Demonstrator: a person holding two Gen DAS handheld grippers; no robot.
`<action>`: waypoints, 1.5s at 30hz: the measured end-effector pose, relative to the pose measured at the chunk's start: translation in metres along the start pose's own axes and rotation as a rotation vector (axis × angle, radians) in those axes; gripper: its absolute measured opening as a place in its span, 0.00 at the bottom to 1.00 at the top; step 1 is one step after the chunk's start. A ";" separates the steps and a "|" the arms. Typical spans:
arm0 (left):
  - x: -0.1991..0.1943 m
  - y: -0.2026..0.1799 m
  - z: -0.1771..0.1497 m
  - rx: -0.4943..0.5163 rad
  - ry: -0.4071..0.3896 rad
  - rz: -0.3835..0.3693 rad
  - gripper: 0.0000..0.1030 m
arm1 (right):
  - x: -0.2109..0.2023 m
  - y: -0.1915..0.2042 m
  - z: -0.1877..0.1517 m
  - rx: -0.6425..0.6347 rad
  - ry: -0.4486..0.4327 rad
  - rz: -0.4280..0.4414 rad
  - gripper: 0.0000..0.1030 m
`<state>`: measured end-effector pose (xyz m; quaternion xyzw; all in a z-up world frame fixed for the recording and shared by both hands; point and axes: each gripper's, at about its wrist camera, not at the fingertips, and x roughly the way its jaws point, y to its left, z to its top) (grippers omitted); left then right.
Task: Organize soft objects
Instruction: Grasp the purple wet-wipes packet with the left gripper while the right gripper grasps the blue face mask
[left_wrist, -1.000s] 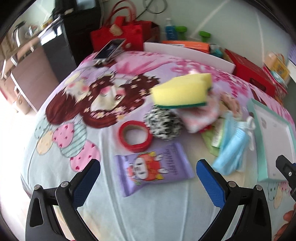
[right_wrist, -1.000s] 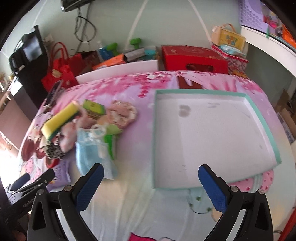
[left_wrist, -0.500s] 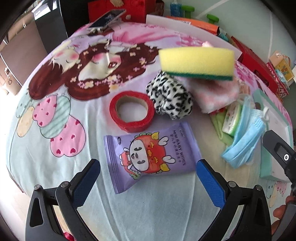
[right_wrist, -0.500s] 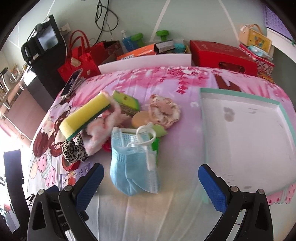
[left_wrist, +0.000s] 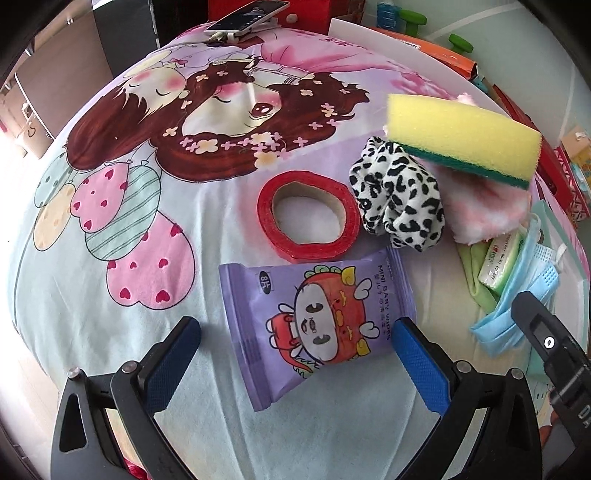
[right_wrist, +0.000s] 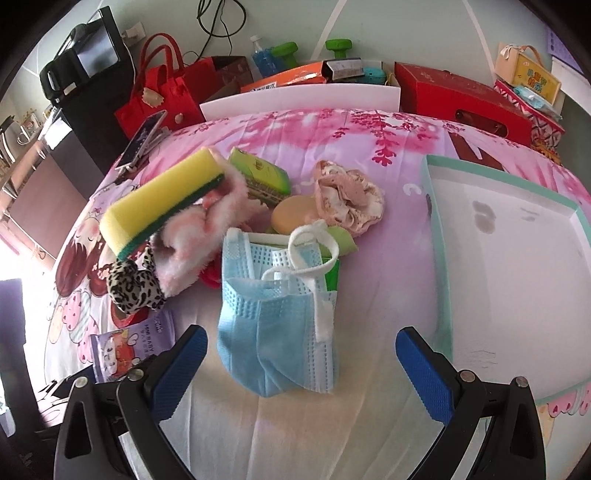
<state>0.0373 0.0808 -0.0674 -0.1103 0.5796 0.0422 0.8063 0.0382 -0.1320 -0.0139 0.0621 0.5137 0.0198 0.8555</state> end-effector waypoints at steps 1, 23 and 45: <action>0.002 0.001 0.002 -0.002 -0.002 -0.002 0.99 | 0.002 0.001 0.000 -0.004 0.003 -0.003 1.00; -0.002 -0.008 -0.002 0.033 -0.036 -0.046 0.60 | 0.011 0.010 -0.003 -0.048 0.010 -0.009 0.94; -0.028 -0.008 -0.015 0.018 -0.051 -0.132 0.39 | 0.010 -0.006 -0.013 -0.013 0.041 0.012 0.37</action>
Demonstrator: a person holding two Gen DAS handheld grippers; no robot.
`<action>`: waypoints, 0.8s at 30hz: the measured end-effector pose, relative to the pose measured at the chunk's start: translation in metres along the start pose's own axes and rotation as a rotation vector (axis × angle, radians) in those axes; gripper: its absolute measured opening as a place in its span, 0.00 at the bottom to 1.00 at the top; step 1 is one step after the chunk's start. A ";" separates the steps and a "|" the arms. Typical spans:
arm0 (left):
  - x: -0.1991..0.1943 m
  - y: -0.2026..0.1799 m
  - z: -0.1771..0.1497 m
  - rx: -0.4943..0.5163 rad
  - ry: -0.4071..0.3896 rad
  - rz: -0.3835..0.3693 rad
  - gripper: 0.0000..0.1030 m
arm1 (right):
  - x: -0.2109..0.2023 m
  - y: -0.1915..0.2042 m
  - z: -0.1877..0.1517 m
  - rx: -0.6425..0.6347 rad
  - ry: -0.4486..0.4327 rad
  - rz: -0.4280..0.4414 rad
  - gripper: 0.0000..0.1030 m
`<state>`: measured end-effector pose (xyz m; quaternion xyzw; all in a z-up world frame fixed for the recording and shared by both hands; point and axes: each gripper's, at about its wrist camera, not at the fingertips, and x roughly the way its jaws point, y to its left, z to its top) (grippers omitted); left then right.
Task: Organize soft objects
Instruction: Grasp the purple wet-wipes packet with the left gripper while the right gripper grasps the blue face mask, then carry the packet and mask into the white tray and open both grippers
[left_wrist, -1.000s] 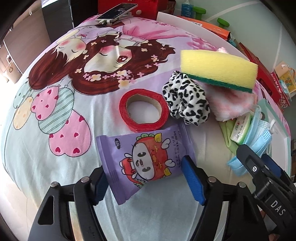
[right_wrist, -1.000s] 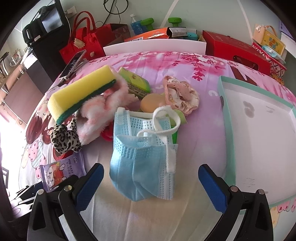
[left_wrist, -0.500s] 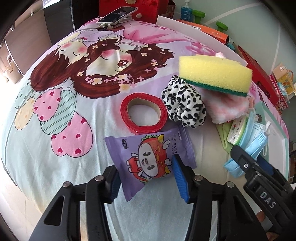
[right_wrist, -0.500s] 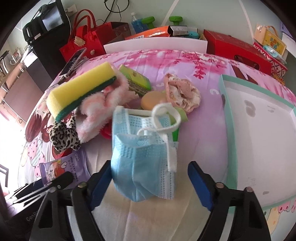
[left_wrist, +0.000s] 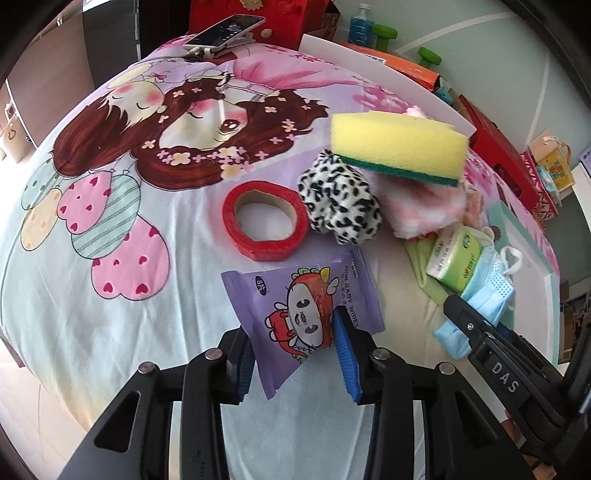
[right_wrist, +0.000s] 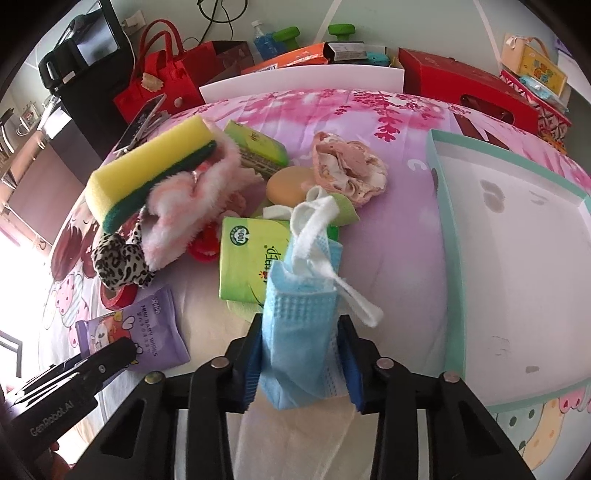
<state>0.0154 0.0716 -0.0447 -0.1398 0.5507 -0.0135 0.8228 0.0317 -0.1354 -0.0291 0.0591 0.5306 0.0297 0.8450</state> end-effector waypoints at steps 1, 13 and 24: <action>-0.002 -0.001 -0.001 0.002 0.000 -0.006 0.39 | -0.001 0.000 -0.001 -0.002 -0.002 -0.002 0.35; -0.021 -0.016 -0.008 0.027 -0.013 -0.049 0.37 | -0.015 -0.009 -0.008 0.009 -0.042 -0.011 0.22; -0.049 -0.026 -0.002 0.042 -0.049 -0.115 0.36 | -0.041 -0.023 -0.007 0.041 -0.112 -0.029 0.21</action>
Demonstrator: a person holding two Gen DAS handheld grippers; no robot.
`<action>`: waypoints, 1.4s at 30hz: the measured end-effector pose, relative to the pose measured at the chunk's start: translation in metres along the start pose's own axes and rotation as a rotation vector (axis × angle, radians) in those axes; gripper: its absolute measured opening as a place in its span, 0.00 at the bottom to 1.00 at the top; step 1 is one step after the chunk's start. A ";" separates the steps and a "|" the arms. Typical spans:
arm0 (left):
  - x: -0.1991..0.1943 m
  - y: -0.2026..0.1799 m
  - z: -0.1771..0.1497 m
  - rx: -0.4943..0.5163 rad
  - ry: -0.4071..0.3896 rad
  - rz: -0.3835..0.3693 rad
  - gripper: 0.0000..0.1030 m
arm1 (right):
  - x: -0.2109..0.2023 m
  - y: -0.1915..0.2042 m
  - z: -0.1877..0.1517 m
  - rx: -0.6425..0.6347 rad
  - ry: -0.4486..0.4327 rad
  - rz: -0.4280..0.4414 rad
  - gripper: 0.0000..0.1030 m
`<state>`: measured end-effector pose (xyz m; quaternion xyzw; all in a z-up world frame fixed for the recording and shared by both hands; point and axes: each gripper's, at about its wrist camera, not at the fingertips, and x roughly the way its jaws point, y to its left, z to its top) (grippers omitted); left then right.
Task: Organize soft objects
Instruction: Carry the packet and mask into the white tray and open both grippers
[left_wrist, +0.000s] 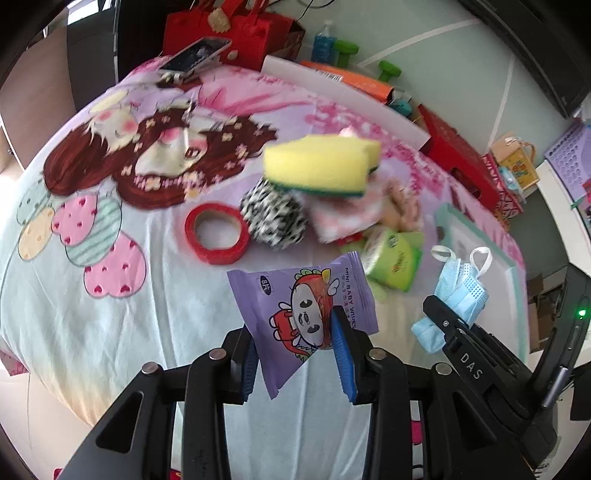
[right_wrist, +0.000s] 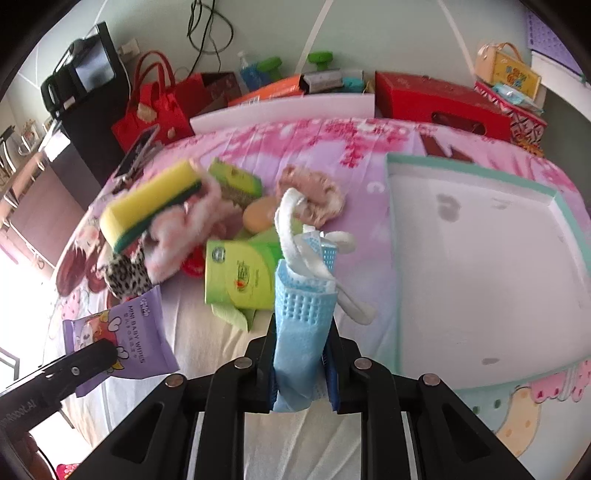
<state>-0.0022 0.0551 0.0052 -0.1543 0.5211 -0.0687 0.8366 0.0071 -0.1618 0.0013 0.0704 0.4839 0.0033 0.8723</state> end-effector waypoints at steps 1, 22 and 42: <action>-0.005 -0.003 0.002 0.004 -0.010 -0.010 0.36 | -0.005 -0.002 0.003 0.005 -0.014 -0.006 0.21; 0.030 -0.164 0.058 0.225 -0.009 -0.192 0.30 | -0.029 -0.106 0.058 0.272 -0.041 -0.222 0.21; 0.098 -0.261 0.022 0.467 0.080 -0.273 0.30 | -0.045 -0.224 0.025 0.506 -0.006 -0.449 0.24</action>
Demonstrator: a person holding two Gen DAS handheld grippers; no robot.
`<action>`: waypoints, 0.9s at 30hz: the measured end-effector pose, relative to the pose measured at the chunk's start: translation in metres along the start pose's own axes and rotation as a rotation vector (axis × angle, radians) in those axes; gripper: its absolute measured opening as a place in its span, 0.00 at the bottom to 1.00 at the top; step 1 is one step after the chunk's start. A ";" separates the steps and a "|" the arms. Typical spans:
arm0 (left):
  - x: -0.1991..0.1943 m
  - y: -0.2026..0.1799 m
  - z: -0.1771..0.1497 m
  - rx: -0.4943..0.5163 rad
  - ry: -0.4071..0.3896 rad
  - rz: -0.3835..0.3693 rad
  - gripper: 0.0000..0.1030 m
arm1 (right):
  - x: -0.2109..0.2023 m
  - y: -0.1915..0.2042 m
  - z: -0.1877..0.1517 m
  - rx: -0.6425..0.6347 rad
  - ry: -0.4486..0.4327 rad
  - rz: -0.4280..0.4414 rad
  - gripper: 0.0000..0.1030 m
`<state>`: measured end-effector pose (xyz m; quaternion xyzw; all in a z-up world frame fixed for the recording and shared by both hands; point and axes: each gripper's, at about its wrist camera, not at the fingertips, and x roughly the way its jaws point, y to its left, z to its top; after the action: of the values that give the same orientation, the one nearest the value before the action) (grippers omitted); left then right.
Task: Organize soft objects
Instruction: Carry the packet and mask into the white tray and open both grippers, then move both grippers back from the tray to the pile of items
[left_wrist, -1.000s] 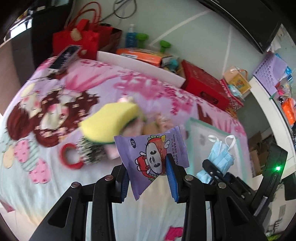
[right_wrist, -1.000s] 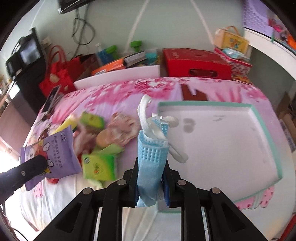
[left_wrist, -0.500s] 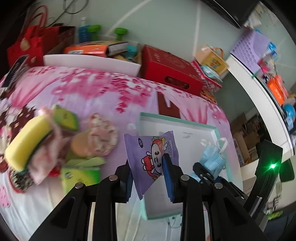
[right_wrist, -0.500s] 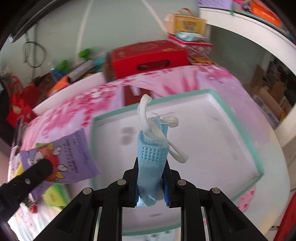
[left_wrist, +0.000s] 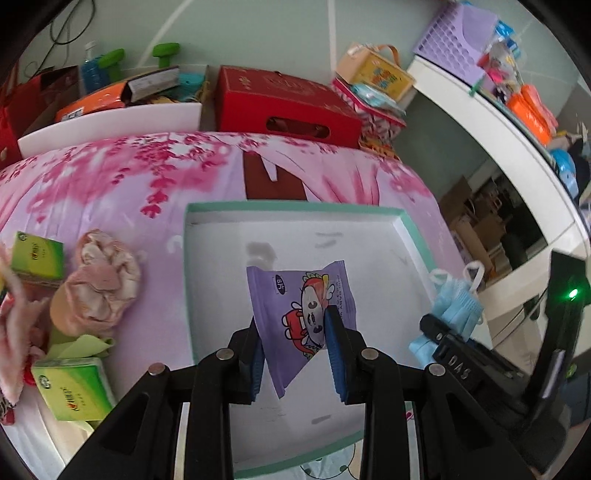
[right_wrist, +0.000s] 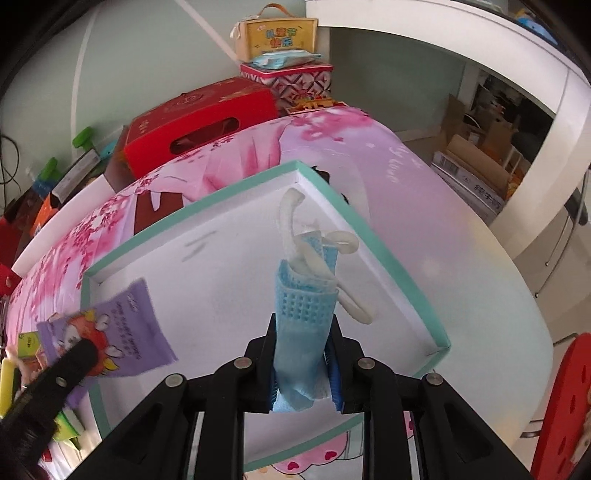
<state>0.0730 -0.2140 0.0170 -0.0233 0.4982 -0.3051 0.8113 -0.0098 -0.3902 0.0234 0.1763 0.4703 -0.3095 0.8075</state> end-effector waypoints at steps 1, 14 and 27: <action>0.002 -0.002 -0.001 0.009 0.006 0.007 0.31 | -0.001 -0.002 0.000 0.005 -0.002 0.000 0.27; 0.001 0.010 -0.004 -0.008 -0.024 0.080 0.90 | -0.002 -0.009 0.001 0.049 -0.012 0.035 0.89; 0.000 0.023 -0.006 -0.004 -0.056 0.189 1.00 | 0.002 -0.009 0.000 0.057 -0.011 0.020 1.00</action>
<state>0.0792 -0.1940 0.0058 0.0135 0.4758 -0.2252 0.8501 -0.0156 -0.3973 0.0219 0.2021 0.4549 -0.3158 0.8078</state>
